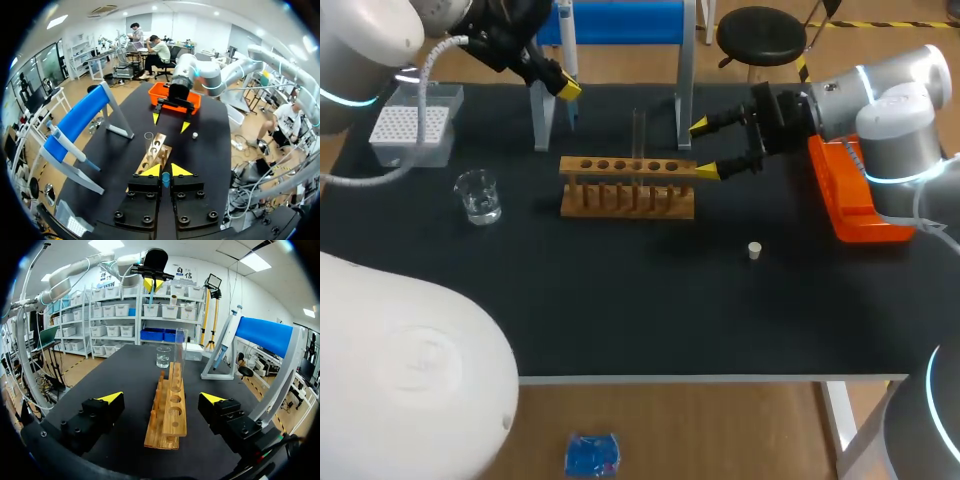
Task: Invert the test tube, pick up the pipette, mount the tip to pipette, aspirate from beaker and dispense into the tube, eject the tip, return the pipette, and cap with the stopper.
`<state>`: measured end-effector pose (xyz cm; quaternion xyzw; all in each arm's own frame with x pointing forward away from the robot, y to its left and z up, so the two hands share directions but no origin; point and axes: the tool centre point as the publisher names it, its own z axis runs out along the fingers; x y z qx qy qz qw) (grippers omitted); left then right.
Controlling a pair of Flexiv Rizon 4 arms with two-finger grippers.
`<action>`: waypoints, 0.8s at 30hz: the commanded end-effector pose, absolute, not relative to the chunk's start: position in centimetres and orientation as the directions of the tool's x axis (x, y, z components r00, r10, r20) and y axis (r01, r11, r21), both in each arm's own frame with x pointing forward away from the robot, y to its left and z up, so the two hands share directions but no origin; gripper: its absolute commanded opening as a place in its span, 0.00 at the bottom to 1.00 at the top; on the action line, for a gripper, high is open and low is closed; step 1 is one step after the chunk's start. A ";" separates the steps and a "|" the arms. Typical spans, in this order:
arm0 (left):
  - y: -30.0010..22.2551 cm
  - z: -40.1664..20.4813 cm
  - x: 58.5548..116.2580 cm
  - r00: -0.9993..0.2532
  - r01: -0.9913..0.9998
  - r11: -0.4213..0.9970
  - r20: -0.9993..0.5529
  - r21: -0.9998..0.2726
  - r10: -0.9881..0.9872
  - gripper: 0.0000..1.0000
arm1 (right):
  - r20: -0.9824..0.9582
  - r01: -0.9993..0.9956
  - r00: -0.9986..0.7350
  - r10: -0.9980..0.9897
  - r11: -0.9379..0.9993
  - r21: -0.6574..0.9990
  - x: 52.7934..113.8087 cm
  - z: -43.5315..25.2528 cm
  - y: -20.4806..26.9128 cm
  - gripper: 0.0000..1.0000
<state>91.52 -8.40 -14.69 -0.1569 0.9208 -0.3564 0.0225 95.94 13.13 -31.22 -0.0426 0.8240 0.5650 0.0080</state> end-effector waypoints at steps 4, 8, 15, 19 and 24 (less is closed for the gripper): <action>-8.3 -14.6 91.8 -0.954 -0.273 0.698 0.094 -0.662 -0.284 0.00 | -0.060 -0.079 -0.996 -0.065 0.360 0.930 96.0 -31.2 13.0 1.00; -8.3 -14.6 91.8 -0.954 -0.273 0.698 0.094 -0.662 -0.284 0.00 | -0.060 -0.079 -0.996 -0.065 0.360 0.930 96.0 -31.2 13.0 1.00; -8.6 -14.6 91.8 -0.956 -0.270 0.702 0.098 -0.659 -0.276 0.00 | -0.060 -0.079 -0.996 -0.065 0.360 0.930 96.0 -31.2 13.0 1.00; -10.1 -14.6 91.9 -0.968 -0.245 0.732 0.110 -0.636 -0.227 0.00 | -0.060 -0.079 -0.996 -0.065 0.360 0.930 96.0 -31.2 13.0 1.00; -11.6 -14.7 91.8 -0.976 -0.214 0.741 0.114 -0.637 -0.184 0.00 | -0.060 -0.079 -0.996 -0.065 0.360 0.930 96.0 -31.2 13.0 1.00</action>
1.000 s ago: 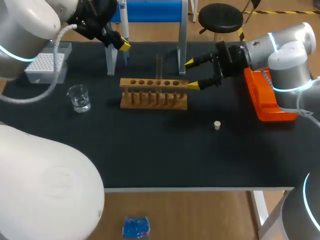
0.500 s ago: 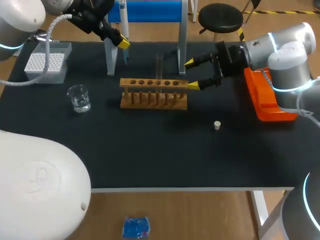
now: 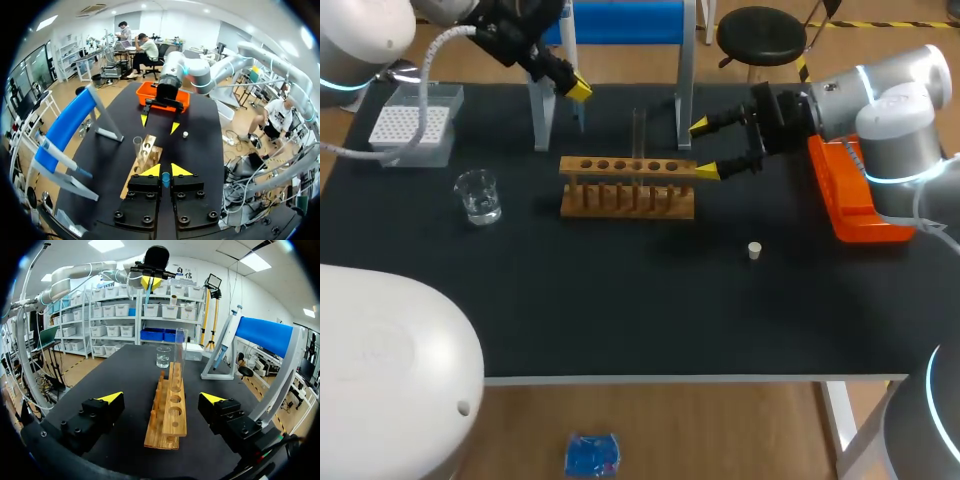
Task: Invert the test tube, pick up the pipette, mount the tip to pipette, aspirate from beaker and dispense into the tube, eject the tip, return the pipette, and cap with the stopper.
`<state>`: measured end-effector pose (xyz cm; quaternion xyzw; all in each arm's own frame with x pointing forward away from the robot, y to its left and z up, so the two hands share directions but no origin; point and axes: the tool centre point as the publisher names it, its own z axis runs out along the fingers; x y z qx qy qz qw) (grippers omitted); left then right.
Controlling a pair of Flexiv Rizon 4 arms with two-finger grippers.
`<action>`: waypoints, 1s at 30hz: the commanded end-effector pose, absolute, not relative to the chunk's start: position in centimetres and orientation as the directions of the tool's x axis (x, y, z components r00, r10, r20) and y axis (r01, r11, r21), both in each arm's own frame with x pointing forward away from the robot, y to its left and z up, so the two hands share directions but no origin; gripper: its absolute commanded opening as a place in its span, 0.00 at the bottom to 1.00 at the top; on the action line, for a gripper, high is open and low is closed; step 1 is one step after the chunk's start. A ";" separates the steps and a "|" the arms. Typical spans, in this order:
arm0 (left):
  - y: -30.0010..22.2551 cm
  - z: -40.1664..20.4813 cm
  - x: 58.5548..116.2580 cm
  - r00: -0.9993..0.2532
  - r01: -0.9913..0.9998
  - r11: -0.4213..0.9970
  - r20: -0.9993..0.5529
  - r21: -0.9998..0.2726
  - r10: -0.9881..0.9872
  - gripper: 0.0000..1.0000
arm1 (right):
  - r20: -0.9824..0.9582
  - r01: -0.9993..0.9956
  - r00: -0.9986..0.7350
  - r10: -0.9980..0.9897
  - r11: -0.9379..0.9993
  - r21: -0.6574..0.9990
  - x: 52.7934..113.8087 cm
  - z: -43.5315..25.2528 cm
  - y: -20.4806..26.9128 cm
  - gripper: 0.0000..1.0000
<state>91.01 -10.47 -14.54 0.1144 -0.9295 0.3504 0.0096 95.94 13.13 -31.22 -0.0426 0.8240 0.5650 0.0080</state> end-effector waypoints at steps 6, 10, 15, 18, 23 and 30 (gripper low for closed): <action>-12.3 -14.9 91.3 -0.978 -0.203 0.746 0.094 -0.634 -0.187 0.00 | -0.060 -0.079 -0.996 -0.065 0.360 0.930 96.0 -31.2 13.0 1.00; -12.4 -15.0 90.8 -0.978 -0.190 0.745 0.059 -0.640 -0.198 0.00 | -0.060 -0.079 -0.996 -0.065 0.360 0.930 96.0 -31.2 13.0 1.00; -12.8 -14.7 90.0 -0.976 -0.173 0.747 0.011 -0.642 -0.217 0.00 | -0.060 -0.079 -0.996 -0.065 0.360 0.930 96.0 -31.2 13.0 1.00; -13.0 -14.3 89.6 -0.975 -0.155 0.747 -0.020 -0.647 -0.220 0.00 | -0.060 -0.079 -0.996 -0.065 0.360 0.930 96.0 -31.2 13.0 1.00; -13.2 -14.2 89.0 -0.974 -0.146 0.743 -0.035 -0.653 -0.222 0.00 | -0.060 -0.079 -0.996 -0.065 0.360 0.930 96.0 -31.2 13.0 1.00; -13.6 -14.5 88.8 -0.976 -0.140 0.738 -0.033 -0.660 -0.215 0.00 | -0.060 -0.079 -0.996 -0.065 0.360 0.930 96.0 -31.2 13.0 1.00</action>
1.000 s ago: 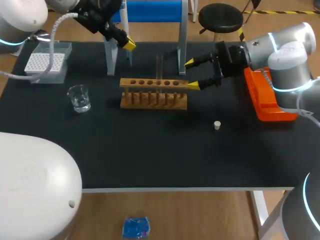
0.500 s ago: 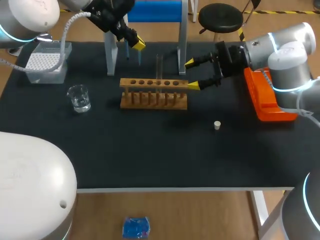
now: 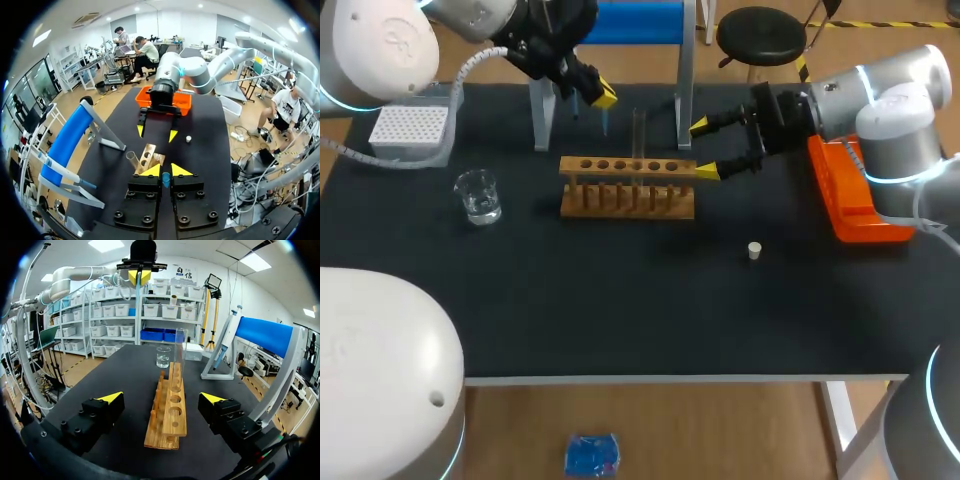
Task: Invert the test tube, pick up the pipette, mount the tip to pipette, aspirate from beaker and dispense into the tube, eject the tip, return the pipette, and cap with the stopper.
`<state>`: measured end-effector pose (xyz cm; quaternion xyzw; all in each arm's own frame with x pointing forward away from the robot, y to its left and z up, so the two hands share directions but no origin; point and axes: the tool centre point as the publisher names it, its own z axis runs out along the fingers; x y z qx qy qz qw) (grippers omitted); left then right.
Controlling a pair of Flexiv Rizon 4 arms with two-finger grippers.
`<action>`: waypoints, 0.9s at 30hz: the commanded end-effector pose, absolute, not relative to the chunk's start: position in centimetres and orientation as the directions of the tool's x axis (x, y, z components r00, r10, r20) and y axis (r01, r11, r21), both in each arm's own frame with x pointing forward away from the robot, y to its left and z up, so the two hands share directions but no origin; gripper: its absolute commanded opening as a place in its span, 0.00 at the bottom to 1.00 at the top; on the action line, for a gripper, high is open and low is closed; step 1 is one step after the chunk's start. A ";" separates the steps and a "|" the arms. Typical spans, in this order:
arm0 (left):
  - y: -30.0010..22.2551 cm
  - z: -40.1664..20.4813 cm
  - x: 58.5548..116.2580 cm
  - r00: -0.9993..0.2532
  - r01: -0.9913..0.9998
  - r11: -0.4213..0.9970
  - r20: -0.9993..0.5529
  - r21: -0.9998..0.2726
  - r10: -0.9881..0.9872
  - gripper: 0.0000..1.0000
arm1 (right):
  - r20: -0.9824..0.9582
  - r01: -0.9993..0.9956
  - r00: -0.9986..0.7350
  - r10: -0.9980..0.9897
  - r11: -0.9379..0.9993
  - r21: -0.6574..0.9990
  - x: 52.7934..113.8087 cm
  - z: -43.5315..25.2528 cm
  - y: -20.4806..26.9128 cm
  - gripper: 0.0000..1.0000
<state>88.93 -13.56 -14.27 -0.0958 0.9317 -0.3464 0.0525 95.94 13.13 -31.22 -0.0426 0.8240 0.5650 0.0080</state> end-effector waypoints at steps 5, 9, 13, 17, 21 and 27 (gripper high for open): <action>-13.8 -14.7 88.7 -0.976 -0.137 0.726 -0.031 -0.673 -0.214 0.00 | -0.060 -0.079 -0.996 -0.065 0.360 0.930 96.0 -31.2 13.0 1.00; -13.8 -14.9 88.7 -0.977 -0.146 0.719 -0.016 -0.680 -0.213 0.00 | -0.060 -0.079 -0.996 -0.065 0.360 0.930 96.0 -31.2 13.0 1.00; -13.8 -14.9 88.7 -0.977 -0.146 0.719 -0.016 -0.680 -0.213 0.00 | -0.060 -0.079 -0.996 -0.065 0.360 0.930 96.0 -31.2 13.0 1.00; -13.8 -14.9 88.7 -0.977 -0.146 0.719 -0.016 -0.680 -0.213 0.00 | -0.060 -0.079 -0.996 -0.065 0.360 0.930 96.0 -31.2 13.0 1.00; -13.8 -14.9 88.7 -0.977 -0.146 0.719 -0.016 -0.680 -0.213 0.00 | -0.080 -0.095 -0.995 -0.057 0.358 0.929 95.4 -30.3 12.9 1.00; -13.8 -14.9 88.7 -0.977 -0.146 0.719 -0.016 -0.680 -0.213 0.00 | -0.117 -0.124 -0.992 -0.042 0.322 0.938 92.1 -26.6 12.0 1.00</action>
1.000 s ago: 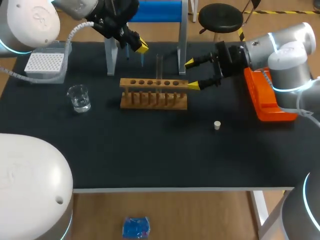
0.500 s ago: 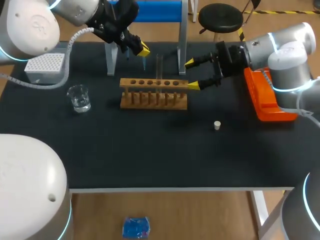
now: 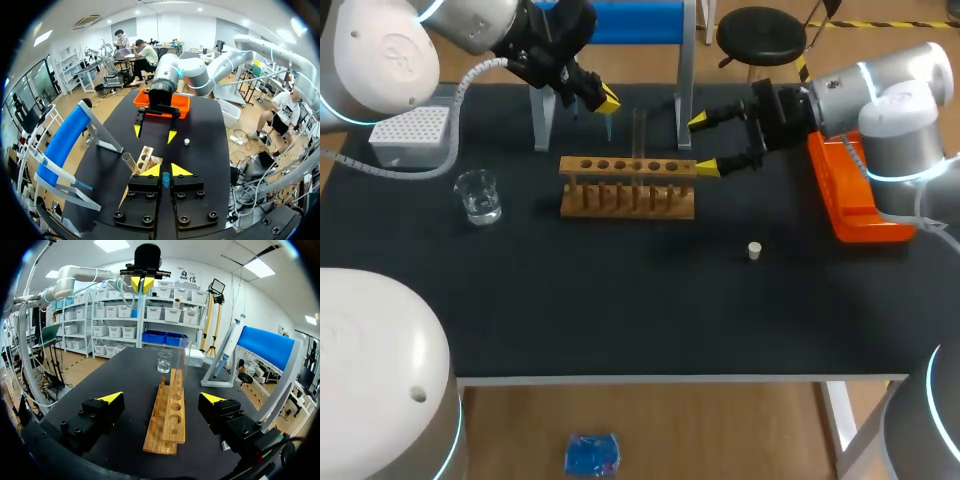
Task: Invert the test tube, pick up the pipette, mount the tip to pipette, aspirate from beaker and dispense into the tube, eject the tip, return the pipette, and cap with the stopper.
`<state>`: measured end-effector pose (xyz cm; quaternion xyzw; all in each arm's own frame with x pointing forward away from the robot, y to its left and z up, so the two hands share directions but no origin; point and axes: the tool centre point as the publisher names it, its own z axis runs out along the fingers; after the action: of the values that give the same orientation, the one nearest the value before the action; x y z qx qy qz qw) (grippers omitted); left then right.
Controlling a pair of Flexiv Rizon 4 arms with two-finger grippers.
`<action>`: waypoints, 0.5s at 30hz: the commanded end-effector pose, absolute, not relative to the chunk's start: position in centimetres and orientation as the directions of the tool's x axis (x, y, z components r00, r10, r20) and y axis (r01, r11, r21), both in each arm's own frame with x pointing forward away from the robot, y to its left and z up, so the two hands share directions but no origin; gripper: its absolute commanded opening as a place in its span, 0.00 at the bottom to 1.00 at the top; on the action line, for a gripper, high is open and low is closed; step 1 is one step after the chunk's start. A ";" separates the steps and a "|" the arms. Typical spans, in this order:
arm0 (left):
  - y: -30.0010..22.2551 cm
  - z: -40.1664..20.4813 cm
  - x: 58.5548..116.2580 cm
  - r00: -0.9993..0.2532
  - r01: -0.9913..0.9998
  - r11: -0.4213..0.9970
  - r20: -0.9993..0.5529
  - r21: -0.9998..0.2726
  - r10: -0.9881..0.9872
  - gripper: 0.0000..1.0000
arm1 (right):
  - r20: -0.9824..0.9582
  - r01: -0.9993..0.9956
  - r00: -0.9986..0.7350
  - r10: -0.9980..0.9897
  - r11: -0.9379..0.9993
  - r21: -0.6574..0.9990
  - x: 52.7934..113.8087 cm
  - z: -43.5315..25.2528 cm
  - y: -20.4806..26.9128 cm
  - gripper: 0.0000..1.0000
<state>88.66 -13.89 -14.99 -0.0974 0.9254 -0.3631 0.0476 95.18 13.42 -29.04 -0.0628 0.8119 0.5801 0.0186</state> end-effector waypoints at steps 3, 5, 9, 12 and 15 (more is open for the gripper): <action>-13.8 -14.9 88.7 -0.977 -0.146 0.719 -0.016 -0.680 -0.213 0.00 | -0.112 -0.117 -0.993 -0.034 0.303 0.946 90.6 -25.1 11.7 1.00; -13.8 -14.9 88.7 -0.977 -0.146 0.719 -0.016 -0.680 -0.213 0.00 | -0.106 -0.107 -0.994 -0.020 0.284 0.953 89.8 -24.2 11.6 1.00; -13.8 -14.9 88.7 -0.977 -0.146 0.719 -0.016 -0.680 -0.213 0.00 | -0.108 -0.106 -0.994 -0.005 0.256 0.961 88.3 -22.3 11.6 1.00; -13.8 -14.9 88.7 -0.977 -0.146 0.719 -0.016 -0.680 -0.213 0.00 | -0.111 -0.109 -0.994 0.000 0.230 0.967 87.1 -21.0 12.0 1.00; -13.8 -14.9 88.7 -0.977 -0.146 0.719 -0.016 -0.680 -0.213 0.00 | -0.113 -0.110 -0.994 0.000 0.214 0.971 86.2 -20.1 13.0 1.00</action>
<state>88.67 -13.89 -15.00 -0.0972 0.9254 -0.3633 0.0476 87.92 12.68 -20.77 -0.0536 0.7760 0.6281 0.0218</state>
